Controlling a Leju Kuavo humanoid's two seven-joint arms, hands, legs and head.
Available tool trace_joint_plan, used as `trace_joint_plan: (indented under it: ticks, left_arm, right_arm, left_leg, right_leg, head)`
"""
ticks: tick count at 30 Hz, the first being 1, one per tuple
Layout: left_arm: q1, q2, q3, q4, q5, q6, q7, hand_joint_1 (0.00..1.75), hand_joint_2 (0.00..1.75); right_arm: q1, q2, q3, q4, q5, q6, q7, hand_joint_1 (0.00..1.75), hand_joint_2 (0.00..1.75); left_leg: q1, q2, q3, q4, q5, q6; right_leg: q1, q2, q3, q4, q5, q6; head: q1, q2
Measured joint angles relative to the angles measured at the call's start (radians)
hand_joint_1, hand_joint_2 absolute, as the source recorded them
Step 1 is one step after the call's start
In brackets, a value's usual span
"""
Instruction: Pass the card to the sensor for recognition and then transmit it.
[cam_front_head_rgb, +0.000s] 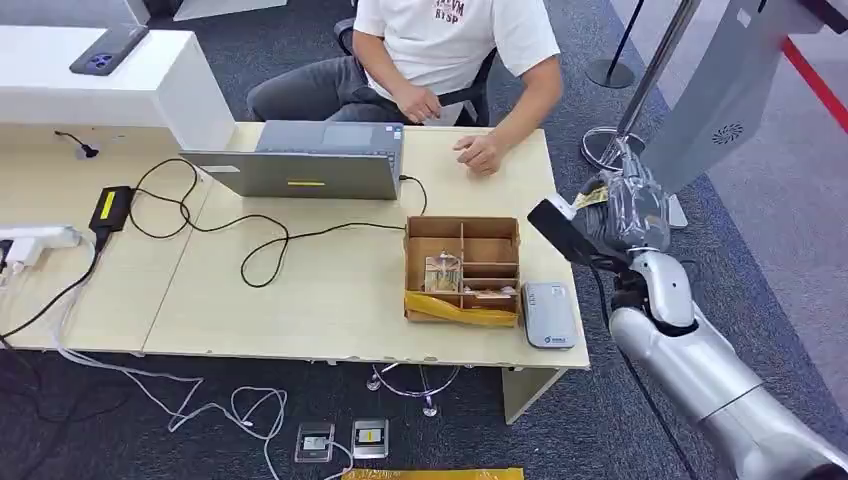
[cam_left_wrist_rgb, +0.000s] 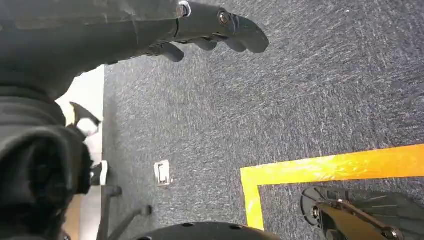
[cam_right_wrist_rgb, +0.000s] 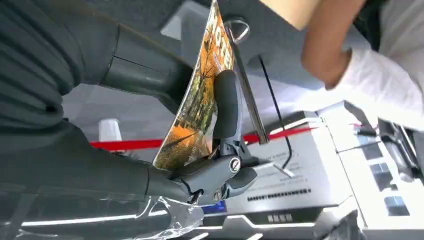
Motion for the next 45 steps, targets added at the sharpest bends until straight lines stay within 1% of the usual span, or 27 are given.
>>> trace_joint_plan:
  ticks: [3, 5, 9, 12, 15, 23, 24, 25, 26, 27, 28, 35, 36, 42, 44, 45]
  left_arm:
    - [0.000, 0.001, -0.009, 0.000, -0.018, -0.003, 0.000, 0.00, 0.00]
    - [-0.002, 0.002, -0.021, 0.000, -0.039, -0.011, 0.000, 0.00, 0.00]
    - [-0.005, 0.004, -0.027, 0.000, -0.059, -0.013, 0.001, 0.00, 0.00]
    - [-0.007, 0.005, -0.038, 0.000, -0.067, -0.014, 0.000, 0.00, 0.00]
    - [-0.009, 0.006, -0.043, 0.000, -0.076, -0.021, 0.002, 0.00, 0.00]
    - [-0.011, 0.012, -0.053, 0.000, -0.079, -0.030, 0.012, 0.00, 0.00]
    - [-0.011, 0.013, -0.056, 0.000, -0.079, -0.032, 0.013, 0.00, 0.00]
    - [-0.011, 0.014, -0.058, 0.000, -0.079, -0.033, 0.013, 0.00, 0.00]
    - [-0.011, 0.015, -0.063, 0.000, -0.079, -0.035, 0.014, 0.00, 0.00]
    - [-0.011, 0.015, -0.066, 0.000, -0.080, -0.036, 0.014, 0.00, 0.00]
    - [-0.011, 0.016, -0.067, 0.000, -0.081, -0.038, 0.014, 0.00, 0.00]
    - [-0.011, 0.017, -0.068, 0.000, -0.085, -0.042, 0.021, 0.00, 0.00]
    - [-0.010, 0.017, -0.068, 0.000, -0.087, -0.042, 0.021, 0.00, 0.00]
    - [-0.011, 0.019, -0.068, 0.000, -0.092, -0.044, 0.022, 0.00, 0.00]
    - [-0.010, 0.019, -0.068, 0.000, -0.093, -0.044, 0.022, 0.00, 0.00]
    - [-0.010, 0.019, -0.068, 0.000, -0.093, -0.043, 0.022, 0.00, 0.00]
  right_arm:
    - [-0.030, -0.002, -0.001, -0.010, 0.018, 0.005, 0.005, 1.75, 1.75]
    - [-0.068, 0.003, 0.004, -0.009, 0.041, 0.043, 0.006, 1.75, 1.75]
    - [-0.160, 0.033, 0.019, 0.011, 0.066, 0.115, 0.015, 1.75, 1.75]
    - [-0.184, 0.065, 0.040, 0.047, 0.072, 0.148, 0.018, 1.75, 1.75]
    - [-0.234, 0.102, 0.066, 0.104, 0.072, 0.168, 0.016, 1.75, 1.75]
    - [-0.310, 0.190, 0.127, 0.268, 0.069, 0.185, 0.009, 1.75, 1.75]
    - [-0.322, 0.203, 0.137, 0.295, 0.066, 0.188, 0.007, 1.69, 1.75]
    - [-0.332, 0.211, 0.142, 0.313, 0.063, 0.190, 0.006, 1.15, 1.75]
    - [-0.341, 0.223, 0.150, 0.352, 0.061, 0.190, 0.006, 0.94, 1.75]
    - [-0.345, 0.228, 0.154, 0.373, 0.060, 0.189, 0.006, 0.49, 1.75]
    - [-0.347, 0.235, 0.159, 0.392, 0.060, 0.187, 0.005, 0.00, 1.75]
    - [-0.348, 0.240, 0.182, 0.443, 0.056, 0.168, 0.013, 0.00, 1.75]
    - [-0.348, 0.239, 0.183, 0.448, 0.056, 0.163, 0.018, 0.00, 0.00]
    - [-0.344, 0.238, 0.192, 0.461, 0.050, 0.129, 0.019, 0.00, 0.00]
    - [-0.338, 0.238, 0.190, 0.462, 0.026, 0.085, 0.008, 0.00, 0.00]
    - [-0.331, 0.237, 0.186, 0.459, 0.004, 0.050, -0.003, 0.00, 0.00]
  left_leg:
    - [0.000, 0.000, -0.001, 0.000, 0.000, 0.000]
    - [0.000, 0.000, -0.002, 0.000, 0.000, 0.000]
    - [0.001, 0.000, -0.001, 0.000, 0.000, 0.000]
    - [0.002, -0.001, -0.002, 0.000, 0.000, 0.000]
    - [0.002, -0.002, -0.003, 0.000, 0.001, -0.001]
    - [0.002, -0.003, -0.003, 0.000, 0.001, -0.001]
    - [0.002, -0.003, -0.003, 0.000, 0.001, -0.001]
    - [0.002, -0.003, -0.003, 0.000, 0.001, -0.001]
    - [0.002, -0.003, -0.002, 0.000, 0.001, -0.001]
    - [0.002, -0.003, -0.002, 0.000, 0.001, -0.001]
    - [0.002, -0.003, -0.002, 0.000, 0.001, -0.001]
    - [0.002, -0.002, -0.002, 0.000, 0.001, -0.001]
    - [0.002, -0.002, -0.002, 0.000, 0.001, -0.001]
    - [0.002, -0.001, -0.002, 0.000, 0.000, -0.001]
    - [0.002, -0.001, -0.002, 0.000, 0.000, -0.001]
    - [0.002, -0.001, -0.002, 0.000, 0.001, -0.001]
  right_leg:
    - [0.000, 0.000, 0.000, 0.000, 0.000, 0.000]
    - [0.000, 0.000, -0.001, 0.000, 0.000, 0.000]
    - [0.001, 0.000, 0.000, 0.000, 0.000, 0.000]
    - [0.001, -0.001, -0.001, 0.000, 0.000, 0.000]
    - [0.001, -0.001, -0.001, 0.001, 0.000, 0.000]
    - [0.001, -0.003, -0.001, 0.001, 0.000, 0.000]
    - [0.001, -0.003, -0.001, 0.001, 0.000, 0.000]
    - [0.002, -0.003, -0.001, 0.001, 0.000, 0.000]
    - [0.002, -0.003, -0.001, 0.001, 0.000, 0.000]
    - [0.002, -0.003, -0.001, 0.001, 0.000, 0.000]
    - [0.002, -0.003, -0.001, 0.001, 0.000, 0.000]
    - [0.002, -0.002, -0.001, 0.000, 0.000, 0.000]
    - [0.002, -0.002, -0.001, 0.000, 0.000, 0.000]
    - [0.002, -0.001, -0.002, 0.000, 0.000, 0.000]
    - [0.002, -0.001, -0.002, 0.000, 0.000, 0.000]
    - [0.002, -0.001, -0.002, 0.000, 0.000, 0.000]
  head:
    - [0.000, 0.000]
    - [0.000, 0.000]
    - [0.000, 0.000]
    - [0.000, 0.000]
    - [0.000, 0.000]
    - [0.000, 0.000]
    - [0.000, 0.000]
    - [0.000, 0.000]
    - [0.000, 0.000]
    - [0.000, 0.000]
    - [0.000, 0.000]
    - [0.000, 0.000]
    - [0.000, 0.000]
    - [0.000, 0.000]
    - [0.000, 0.000]
    - [0.000, 0.000]
